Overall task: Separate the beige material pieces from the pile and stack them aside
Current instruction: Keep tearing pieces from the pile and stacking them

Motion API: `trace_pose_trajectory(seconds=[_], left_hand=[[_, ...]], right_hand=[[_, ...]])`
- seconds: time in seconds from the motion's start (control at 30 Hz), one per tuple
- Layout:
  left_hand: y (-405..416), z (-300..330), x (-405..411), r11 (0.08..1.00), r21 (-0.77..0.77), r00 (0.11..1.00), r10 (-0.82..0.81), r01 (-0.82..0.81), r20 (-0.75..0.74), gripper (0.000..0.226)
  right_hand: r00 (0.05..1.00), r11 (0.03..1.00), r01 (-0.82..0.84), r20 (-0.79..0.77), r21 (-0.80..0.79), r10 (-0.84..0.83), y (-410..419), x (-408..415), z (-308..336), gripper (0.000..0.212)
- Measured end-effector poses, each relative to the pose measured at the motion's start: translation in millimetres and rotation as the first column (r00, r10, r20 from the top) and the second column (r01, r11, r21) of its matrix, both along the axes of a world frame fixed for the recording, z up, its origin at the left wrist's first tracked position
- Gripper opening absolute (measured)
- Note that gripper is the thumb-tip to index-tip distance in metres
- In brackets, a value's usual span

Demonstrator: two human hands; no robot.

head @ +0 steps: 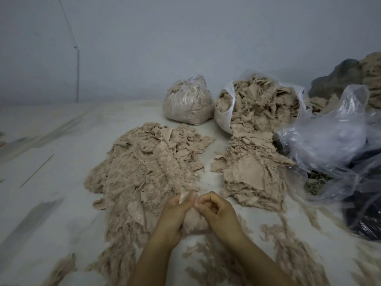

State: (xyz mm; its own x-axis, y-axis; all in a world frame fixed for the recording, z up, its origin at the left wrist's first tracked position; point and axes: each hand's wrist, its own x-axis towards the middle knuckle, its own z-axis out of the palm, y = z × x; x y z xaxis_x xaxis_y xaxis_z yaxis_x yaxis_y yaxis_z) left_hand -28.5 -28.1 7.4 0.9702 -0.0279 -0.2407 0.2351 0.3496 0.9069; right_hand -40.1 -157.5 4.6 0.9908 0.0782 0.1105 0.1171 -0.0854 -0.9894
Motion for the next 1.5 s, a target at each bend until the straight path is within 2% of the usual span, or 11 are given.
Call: trace_pose_trajectory(seconds=[0.1, 0.2, 0.33, 0.47, 0.63, 0.73, 0.83, 1.1, 1.23, 1.33, 1.5], left_hand=[[6.8, -4.2, 10.0, 0.958, 0.011, 0.958, 0.286, -0.286, -0.031, 0.030], [14.1, -3.1, 16.5, 0.908, 0.058, 0.909, 0.416, -0.415, -0.002, 0.031], [-13.8, -4.3, 7.4, 0.888, 0.264, 0.925, 0.347, -0.377, 0.153, 0.023], [-25.0, -9.5, 0.1, 0.909, 0.137, 0.916, 0.377, -0.394, 0.134, 0.012], [-21.3, -9.3, -0.2, 0.964, 0.027, 0.964, 0.262, -0.263, 0.033, 0.017], [-26.7, -12.4, -3.5, 0.982, 0.073, 0.984, 0.174, -0.175, 0.021, 0.024], [-24.3, -12.5, -4.1, 0.956, 0.036, 0.955, 0.286, -0.290, 0.075, 0.015], [-12.3, -20.5, 1.1, 0.875, 0.190, 0.895, 0.438, -0.446, 0.084, 0.036], [-14.9, -18.3, 1.0, 0.843, 0.391, 0.925, 0.298, -0.370, 0.235, 0.036], [-21.5, -9.4, -1.7, 0.930, 0.363, 0.977, -0.018, -0.061, 0.211, 0.038], [-28.4, -5.1, -4.8, 0.960, 0.270, 0.971, 0.012, -0.079, 0.240, 0.031]], right_hand=[[0.989, 0.983, 0.132, -0.083, 0.129, -0.122, -9.1, 0.6, -5.1, 0.014], [0.952, 0.952, 0.256, -0.216, 0.169, -0.218, -21.2, -0.3, -11.8, 0.009], [0.908, 0.950, 0.112, -0.418, 0.292, 0.021, 1.3, -5.2, -10.0, 0.027], [0.916, 0.911, 0.304, -0.348, 0.280, -0.199, 10.4, -1.5, -10.7, 0.012], [0.899, 0.885, 0.409, -0.267, 0.224, -0.348, 13.3, 6.8, -12.6, 0.021], [0.899, 0.886, 0.422, -0.212, 0.190, -0.383, 15.5, 9.5, -10.6, 0.030], [0.893, 0.878, 0.447, -0.144, 0.174, -0.426, 8.8, 12.1, -9.4, 0.024], [0.865, 0.858, 0.498, 0.001, 0.126, -0.502, 2.4, 8.3, -14.0, 0.041], [0.939, 0.940, 0.334, 0.061, 0.068, -0.338, 4.0, 7.2, -7.0, 0.042], [0.974, 0.975, 0.221, 0.036, 0.028, -0.222, 3.3, 9.4, -2.1, 0.046], [0.912, 0.910, 0.410, 0.050, -0.055, -0.408, -3.3, 11.8, -10.0, 0.043]])
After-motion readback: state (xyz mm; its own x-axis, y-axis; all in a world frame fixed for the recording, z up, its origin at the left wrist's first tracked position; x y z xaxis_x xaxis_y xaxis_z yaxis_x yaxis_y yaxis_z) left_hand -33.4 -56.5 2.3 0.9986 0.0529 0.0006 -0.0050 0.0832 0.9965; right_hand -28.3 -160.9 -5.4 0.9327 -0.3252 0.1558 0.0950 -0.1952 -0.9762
